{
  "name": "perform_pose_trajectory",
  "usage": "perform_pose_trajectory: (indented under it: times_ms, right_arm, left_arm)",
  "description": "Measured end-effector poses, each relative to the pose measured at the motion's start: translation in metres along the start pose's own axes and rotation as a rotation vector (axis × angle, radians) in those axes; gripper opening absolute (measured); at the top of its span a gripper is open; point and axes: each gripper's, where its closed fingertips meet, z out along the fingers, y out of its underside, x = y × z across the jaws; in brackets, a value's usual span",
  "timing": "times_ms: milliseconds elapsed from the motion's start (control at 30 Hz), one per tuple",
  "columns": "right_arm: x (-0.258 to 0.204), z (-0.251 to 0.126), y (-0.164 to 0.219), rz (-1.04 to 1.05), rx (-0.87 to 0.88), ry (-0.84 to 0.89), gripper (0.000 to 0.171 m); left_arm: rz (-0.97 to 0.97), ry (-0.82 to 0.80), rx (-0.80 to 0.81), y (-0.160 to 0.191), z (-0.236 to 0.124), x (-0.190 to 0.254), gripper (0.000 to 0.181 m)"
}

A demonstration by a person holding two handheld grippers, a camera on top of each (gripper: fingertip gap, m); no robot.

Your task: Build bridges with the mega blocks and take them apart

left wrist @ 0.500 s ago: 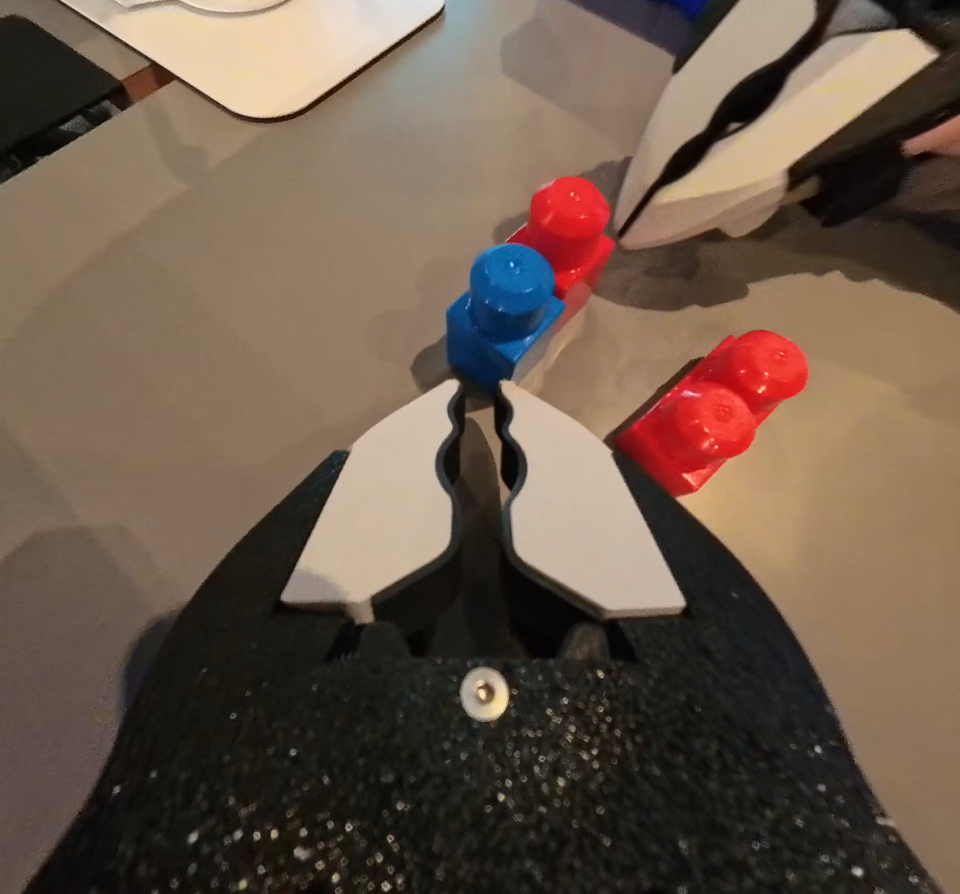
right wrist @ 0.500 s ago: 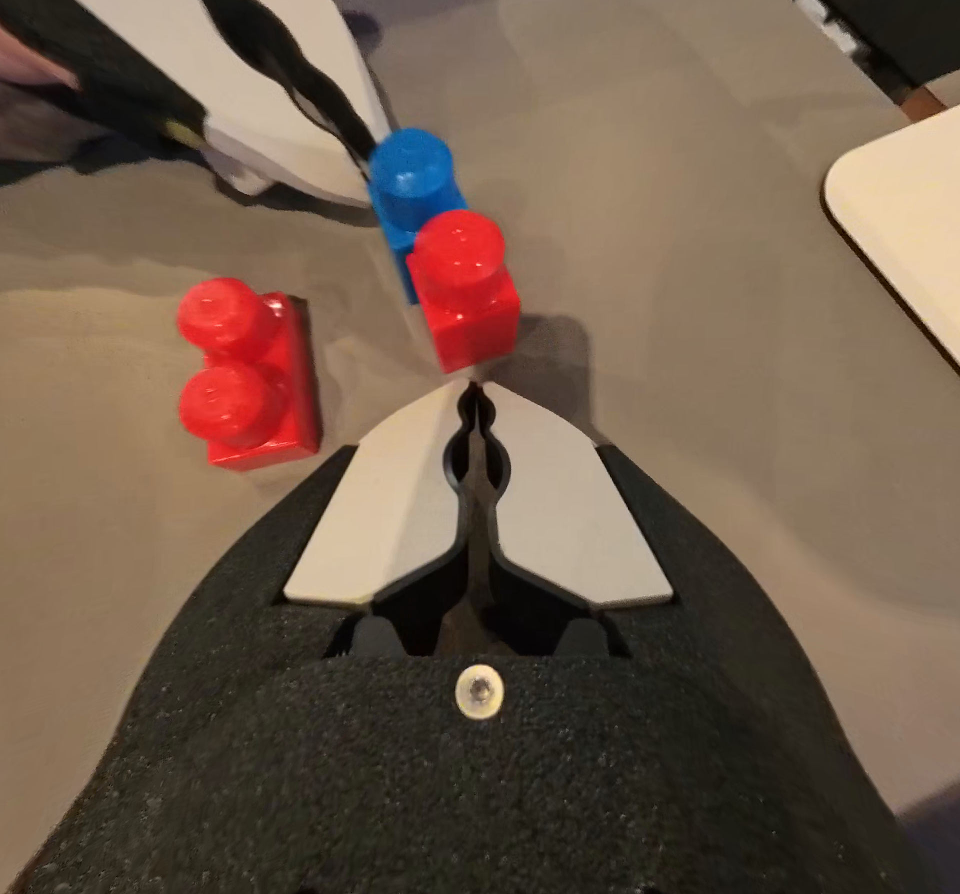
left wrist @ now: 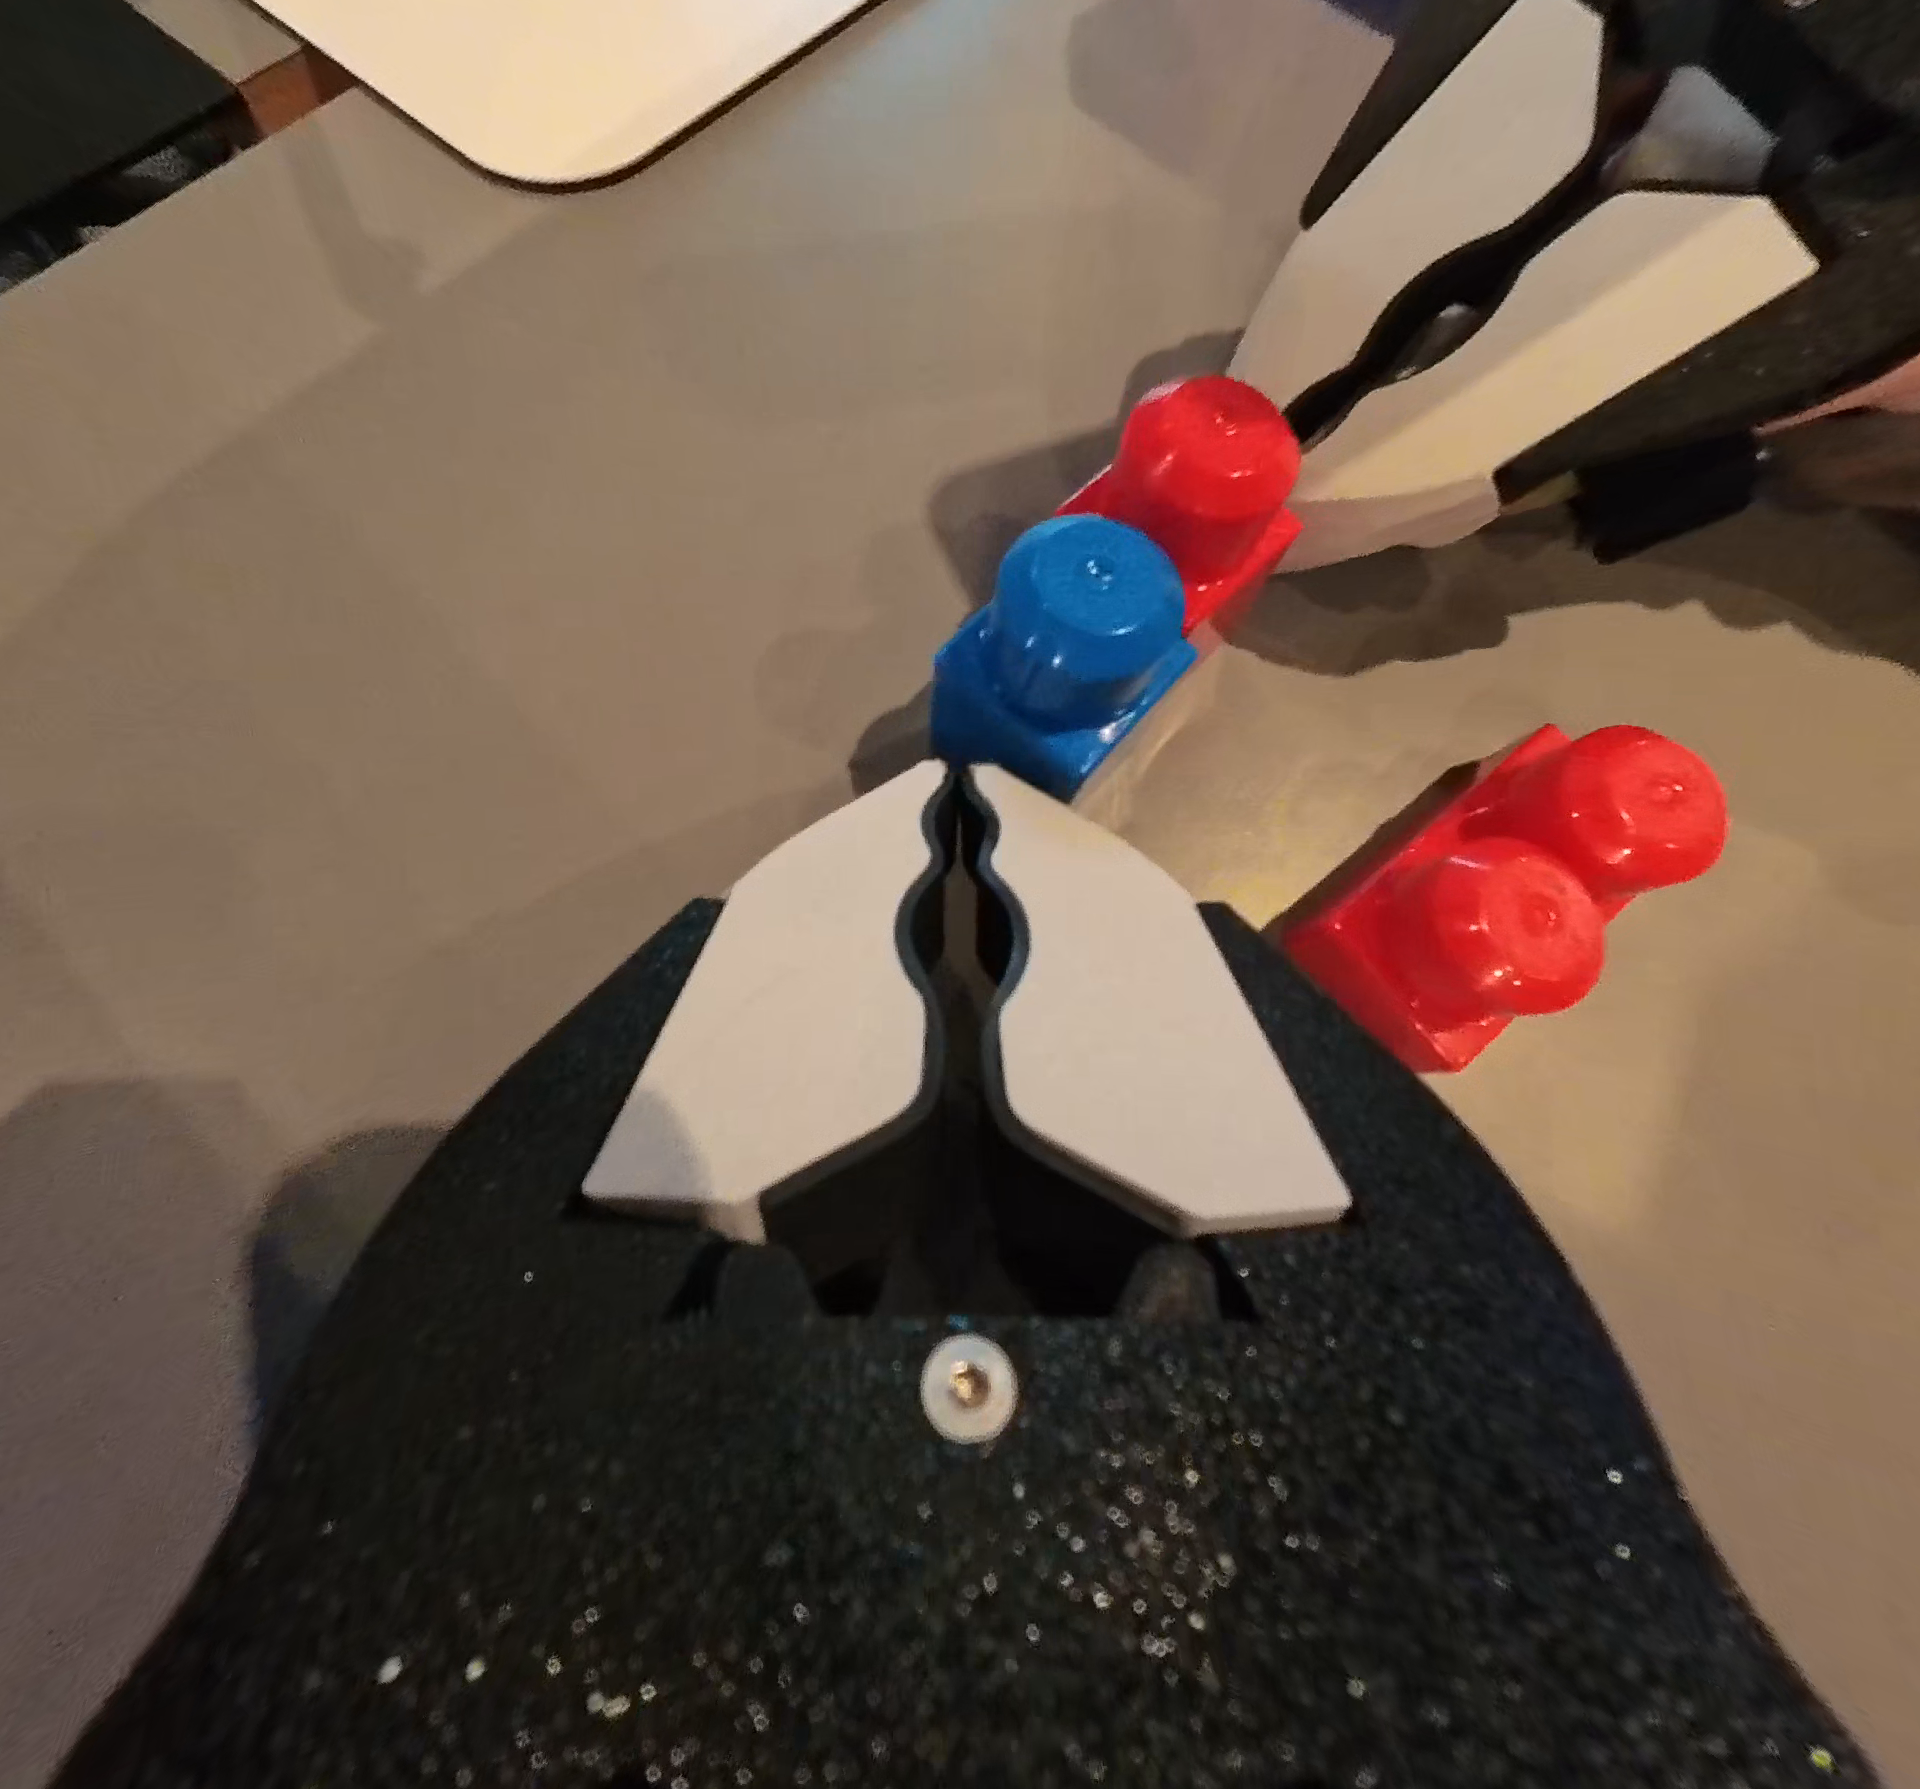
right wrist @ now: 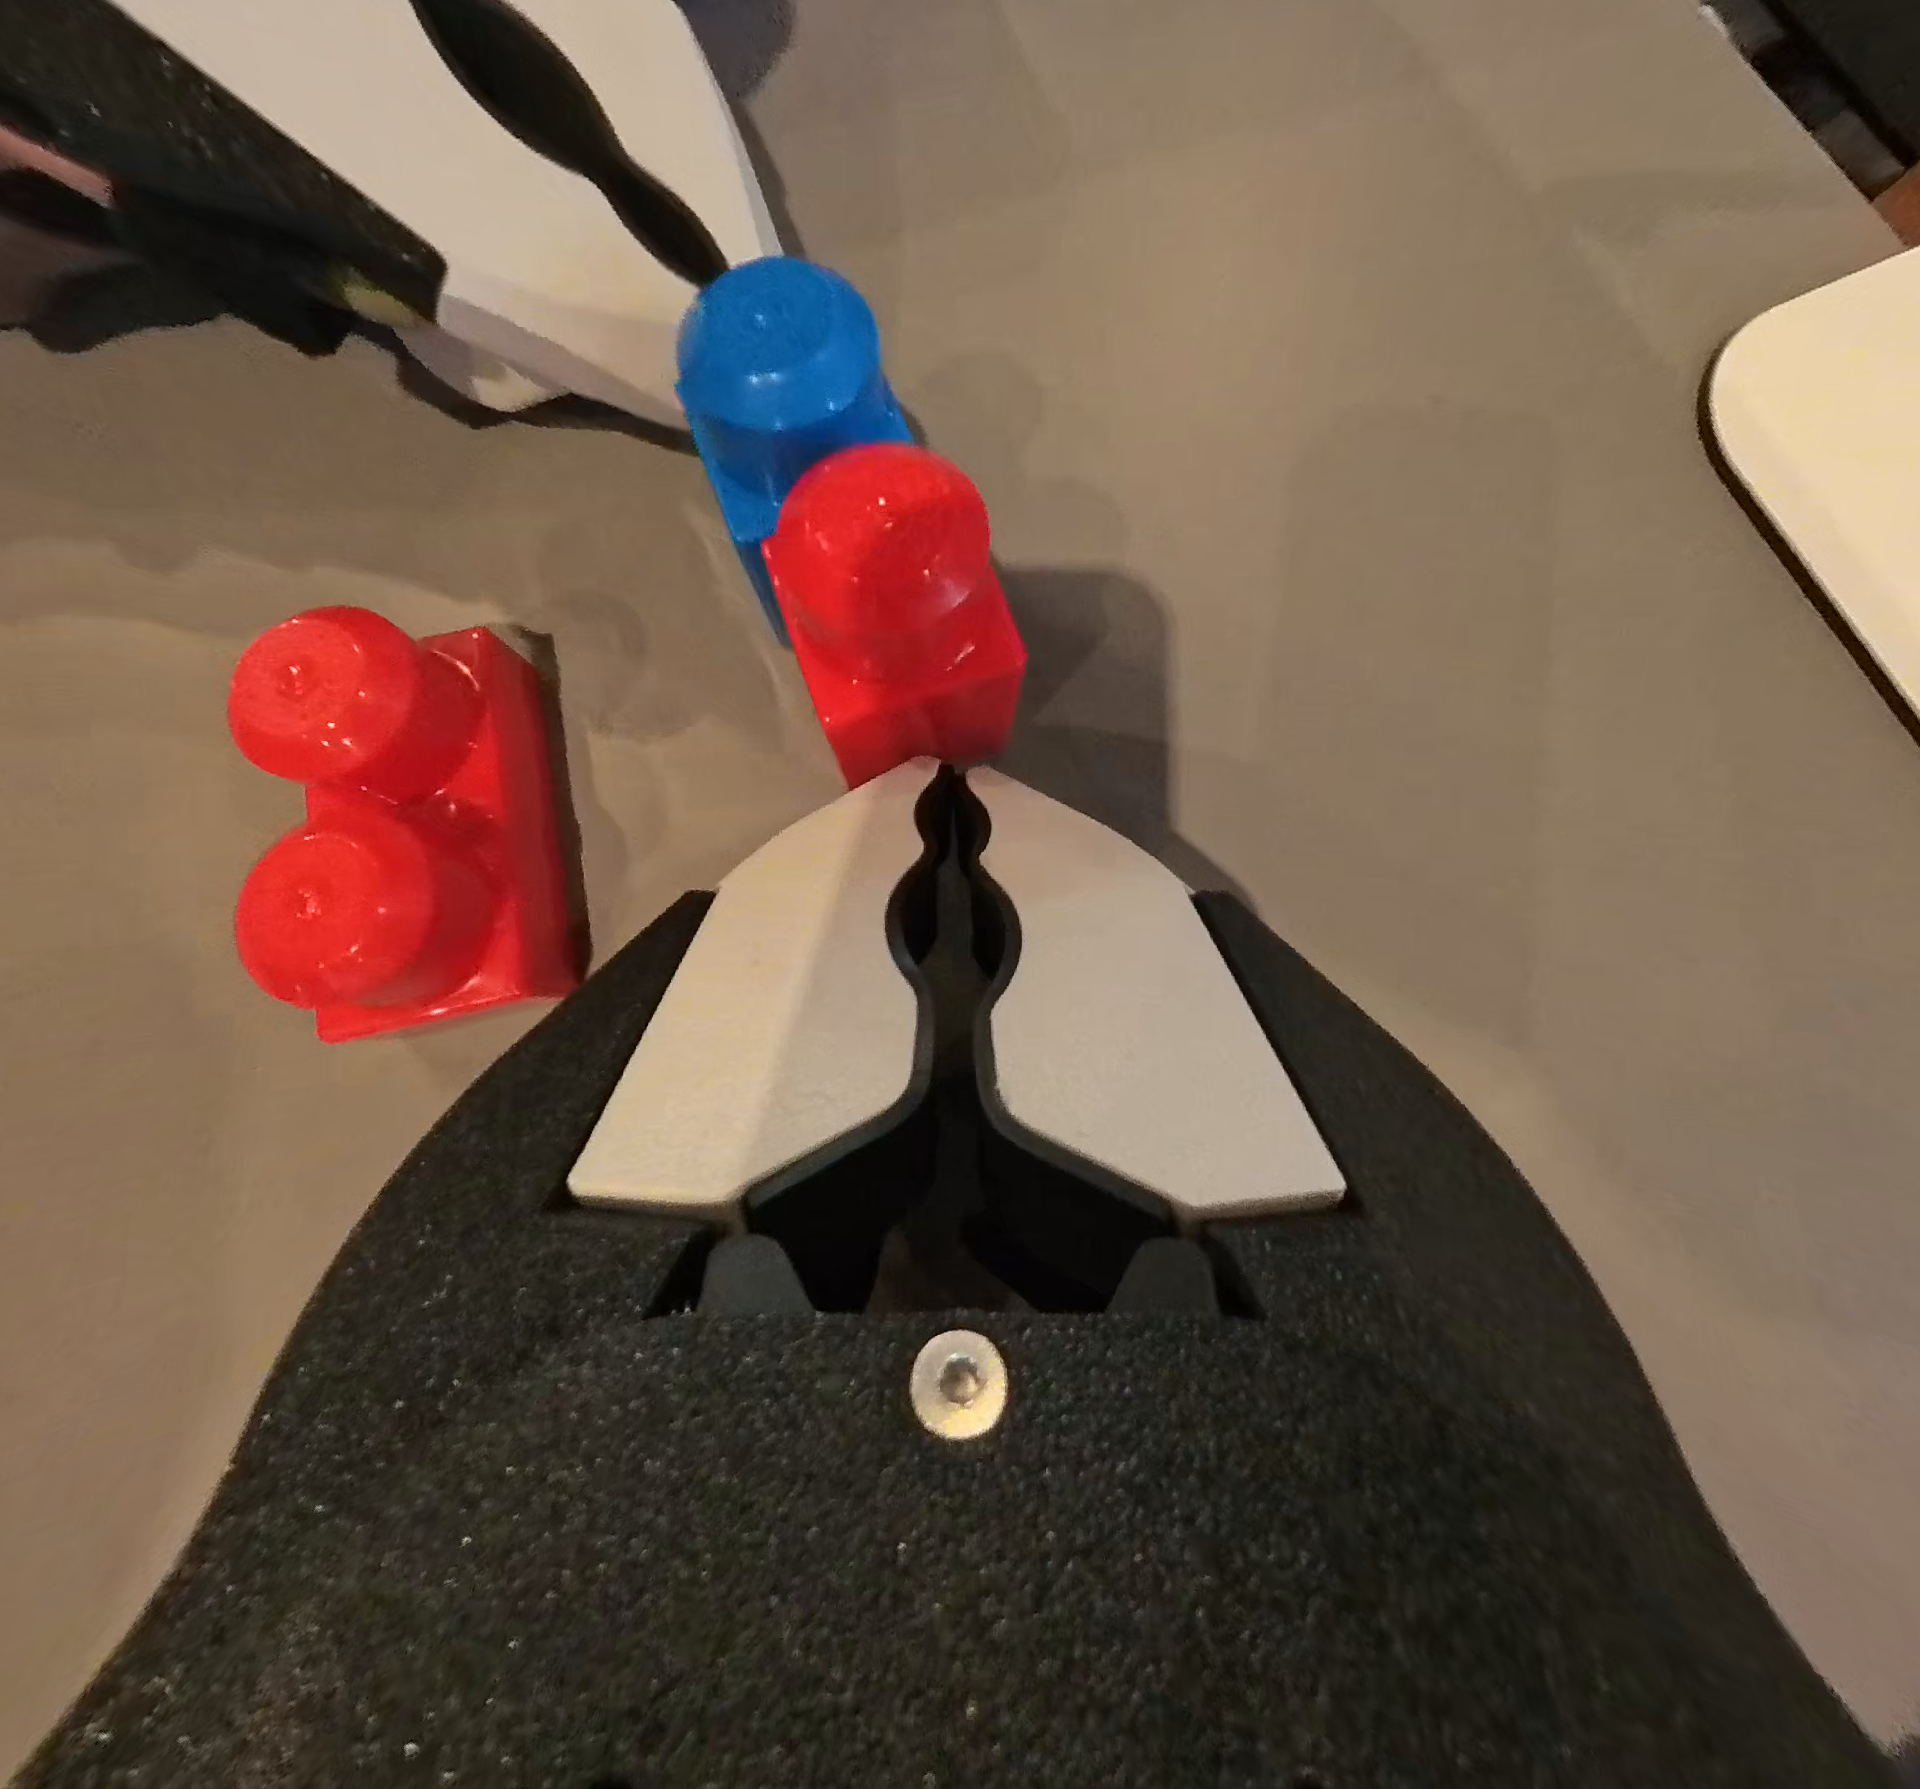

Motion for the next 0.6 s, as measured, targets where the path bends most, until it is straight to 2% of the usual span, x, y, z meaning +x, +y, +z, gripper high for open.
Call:
perform_pose_trajectory:
  times_ms: [367, 500, 600]
  right_arm:
    - [0.015, -0.008, 0.001, 0.010, 0.019, 0.057, 0.000]
    - [0.028, -0.010, -0.004, 0.034, 0.076, 0.049, 0.000]
    - [0.033, -0.009, -0.007, 0.051, 0.079, 0.041, 0.000]
  left_arm:
    - [0.030, -0.039, -0.009, 0.006, -0.008, -0.005, 0.000]
    - [0.130, 0.133, 0.051, 0.008, -0.021, 0.019, 0.000]
    - [0.226, 0.109, 0.068, 0.008, -0.024, 0.019, 0.000]
